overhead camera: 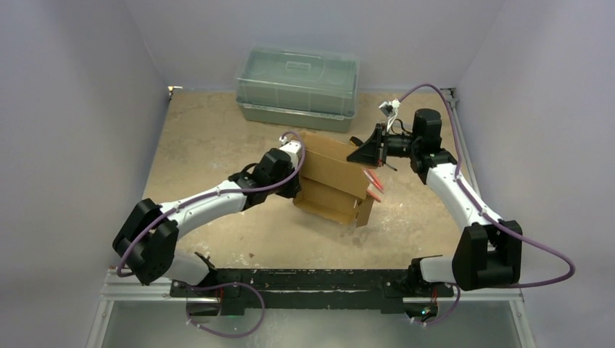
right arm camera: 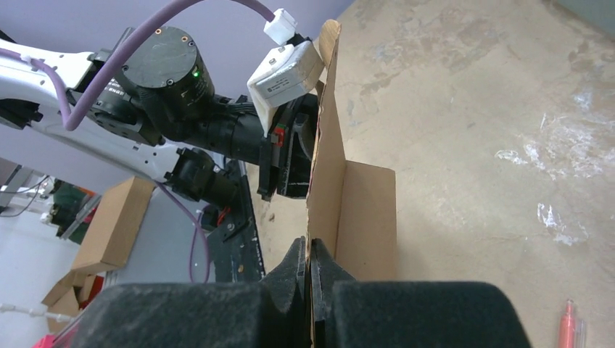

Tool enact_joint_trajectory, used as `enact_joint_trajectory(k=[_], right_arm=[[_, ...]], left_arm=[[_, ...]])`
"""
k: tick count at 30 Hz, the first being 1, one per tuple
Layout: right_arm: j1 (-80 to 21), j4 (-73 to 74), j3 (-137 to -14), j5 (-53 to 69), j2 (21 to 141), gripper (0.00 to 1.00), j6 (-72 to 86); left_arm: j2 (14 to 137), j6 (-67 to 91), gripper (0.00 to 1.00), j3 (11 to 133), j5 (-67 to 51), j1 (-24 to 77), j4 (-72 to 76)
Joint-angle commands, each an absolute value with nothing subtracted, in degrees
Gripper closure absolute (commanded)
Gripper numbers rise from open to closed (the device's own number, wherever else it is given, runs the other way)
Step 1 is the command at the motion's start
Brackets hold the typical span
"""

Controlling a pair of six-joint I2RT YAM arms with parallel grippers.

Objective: Fold the paper box

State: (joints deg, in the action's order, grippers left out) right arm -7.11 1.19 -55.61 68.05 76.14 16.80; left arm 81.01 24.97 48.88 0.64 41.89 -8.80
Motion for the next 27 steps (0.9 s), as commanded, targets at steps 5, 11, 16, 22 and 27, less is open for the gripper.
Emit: enact_joint_trajectory(k=[5,11,16,22,27], right_arm=[[-7.1,-8.6,-50.6,67.2,73.0,1.00,18.2],[-7.1,-11.1,-48.6,66.8,73.9,1.00,19.2],[-7.1,-12.6,-47.5,66.1,75.2,1.00,19.5],[-7.1,-13.1,-47.0,66.1,76.3,1.00,19.3],[-7.1,-13.3,-46.5,65.6,76.3,1.00,19.3]], left_arm=[[84.5,28.2,0.84,52.7,2.5,43.0,-10.2],[87.6,29.4,0.82,53.6,5.1,43.2,-10.6],[89.0,30.5,0.83,53.5,6.0,43.3,-9.7],[90.4,31.1,0.80,53.5,6.8,43.5,-9.4],[91.0,32.4,0.79,53.2,9.4,43.4,-8.8]])
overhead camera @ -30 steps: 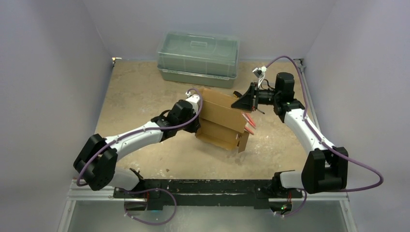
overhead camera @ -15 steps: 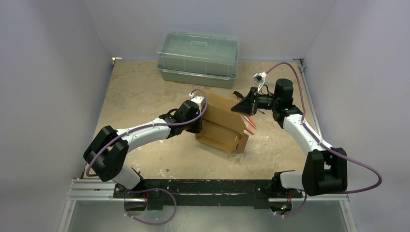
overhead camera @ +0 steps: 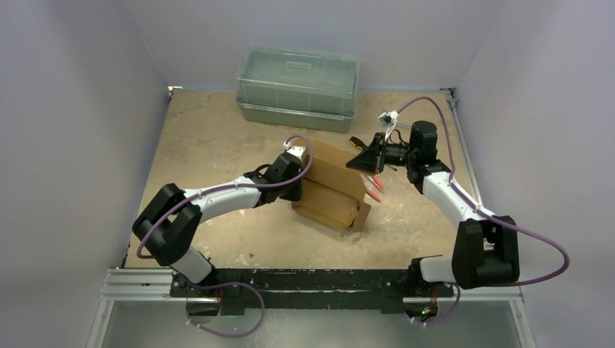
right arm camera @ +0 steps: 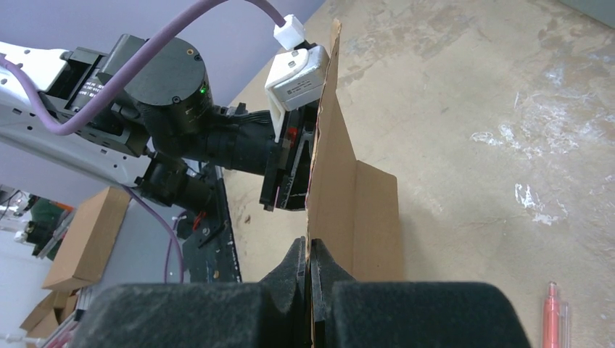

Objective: Fold the paper box

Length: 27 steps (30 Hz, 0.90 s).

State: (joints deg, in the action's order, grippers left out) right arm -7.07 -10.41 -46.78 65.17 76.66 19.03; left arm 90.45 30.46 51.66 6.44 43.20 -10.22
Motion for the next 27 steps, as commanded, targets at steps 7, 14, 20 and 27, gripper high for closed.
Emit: enact_joint_trajectory(k=[7,14,20,27], right_arm=[[-7.1,-13.3,-46.1,65.1,76.9,1.00,19.2],[-7.1,-13.3,-45.8,65.0,76.9,1.00,19.0],[-7.1,-13.4,-45.6,64.9,76.9,1.00,19.0],[-7.0,-13.4,-45.4,65.0,77.0,1.00,18.9]], left_arm=[[91.2,34.0,1.00,52.4,13.1,43.5,-9.5],[90.8,34.0,0.92,53.3,15.1,44.1,-11.8],[91.5,33.8,0.80,54.8,15.3,44.3,-12.5],[91.6,34.9,0.76,55.0,16.2,44.3,-11.2]])
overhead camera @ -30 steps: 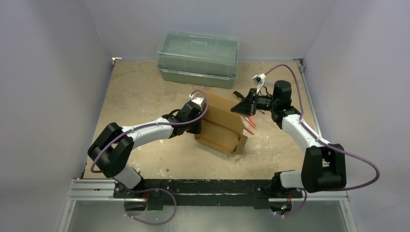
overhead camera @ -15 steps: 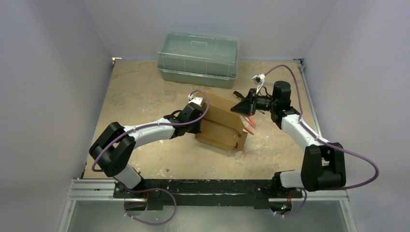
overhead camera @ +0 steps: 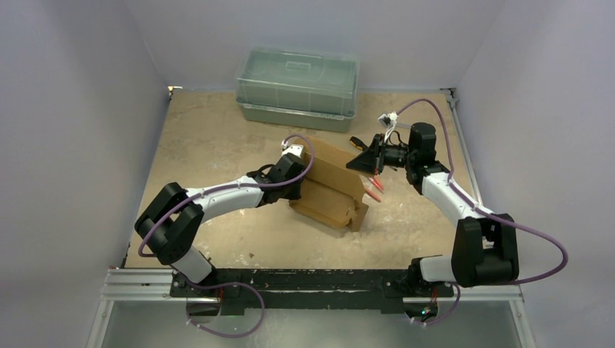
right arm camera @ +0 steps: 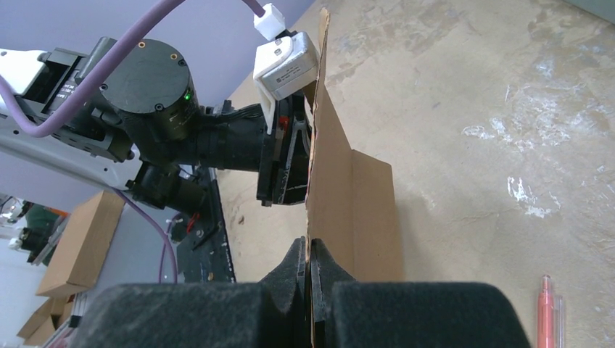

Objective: Fold the paper box

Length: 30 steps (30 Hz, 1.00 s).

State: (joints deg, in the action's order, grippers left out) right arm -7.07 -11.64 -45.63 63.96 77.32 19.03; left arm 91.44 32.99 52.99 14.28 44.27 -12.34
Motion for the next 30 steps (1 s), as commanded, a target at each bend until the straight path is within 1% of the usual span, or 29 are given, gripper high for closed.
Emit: enact_joint_trajectory(k=[1,7,15,16,19,21,22,23,30], right_arm=[[-7.1,-13.4,-45.4,65.0,77.0,1.00,18.9],[-7.1,-13.4,-45.3,65.1,77.2,1.00,18.9],[-7.1,-13.4,-45.2,65.4,77.2,1.00,18.9],[-7.1,-13.4,-45.2,65.4,77.2,1.00,18.9],[-7.1,-13.5,-45.2,65.4,77.3,1.00,18.9],[-7.1,-13.5,-45.1,65.4,77.4,1.00,18.8],[-7.1,-13.5,-45.2,65.4,77.4,1.00,18.8],[-7.1,-13.4,-45.1,65.4,77.4,1.00,18.7],[-7.0,-13.2,-45.2,65.1,77.6,1.00,18.5]], left_arm=[[91.5,35.3,0.76,54.9,16.2,44.2,-10.6],[90.3,37.7,0.73,52.9,15.7,44.2,-6.8],[91.4,39.0,0.75,50.9,16.1,44.2,-3.4],[91.6,39.1,0.76,50.8,16.2,44.2,-3.4],[91.7,38.9,0.85,50.4,17.0,44.2,-3.4],[91.9,38.3,0.87,50.4,17.5,44.2,-3.8],[92.1,38.0,0.92,50.5,17.7,44.2,-4.2],[92.4,37.2,1.00,50.7,18.1,44.2,-4.8],[94.5,33.7,1.00,54.9,24.6,46.4,-12.6]])
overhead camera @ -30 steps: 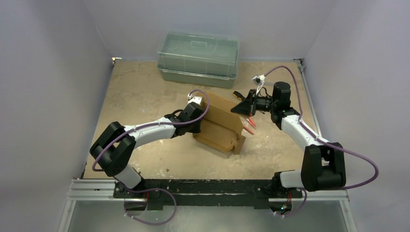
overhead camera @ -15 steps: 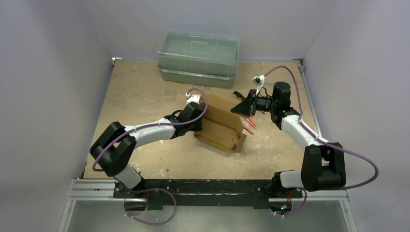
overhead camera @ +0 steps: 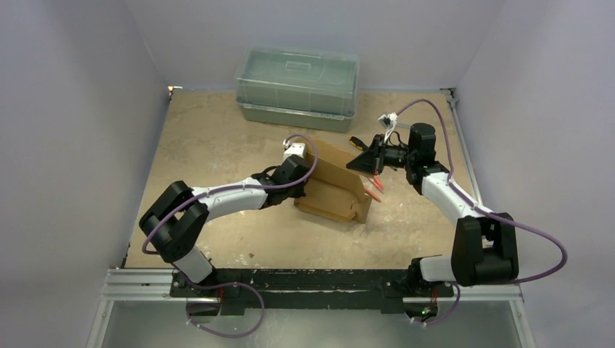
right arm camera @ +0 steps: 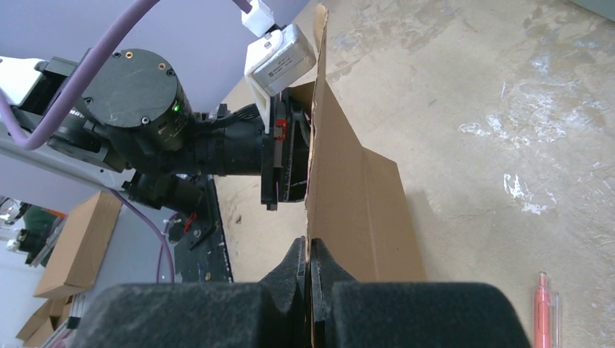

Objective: Fold the paper box

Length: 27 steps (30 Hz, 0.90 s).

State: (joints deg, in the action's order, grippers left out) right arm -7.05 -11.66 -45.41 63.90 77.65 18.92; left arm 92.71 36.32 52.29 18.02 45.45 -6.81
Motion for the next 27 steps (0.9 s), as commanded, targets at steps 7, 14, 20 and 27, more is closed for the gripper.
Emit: enact_joint_trajectory(k=[7,14,20,27], right_arm=[[-7.2,-12.9,-45.1,65.1,77.8,1.00,18.0],[-7.2,-12.7,-45.1,65.0,78.0,1.00,17.6],[-7.2,-12.4,-45.1,65.0,78.0,1.00,17.3],[-7.2,-12.3,-45.0,64.9,78.2,1.00,17.1]], left_arm=[[95.2,32.9,0.87,56.9,26.1,47.5,-14.9],[95.2,32.2,0.77,56.8,25.8,47.5,-15.0],[95.4,31.8,0.95,56.7,27.1,47.5,-14.8],[97.3,29.7,1.00,58.6,30.7,48.3,-18.0]])
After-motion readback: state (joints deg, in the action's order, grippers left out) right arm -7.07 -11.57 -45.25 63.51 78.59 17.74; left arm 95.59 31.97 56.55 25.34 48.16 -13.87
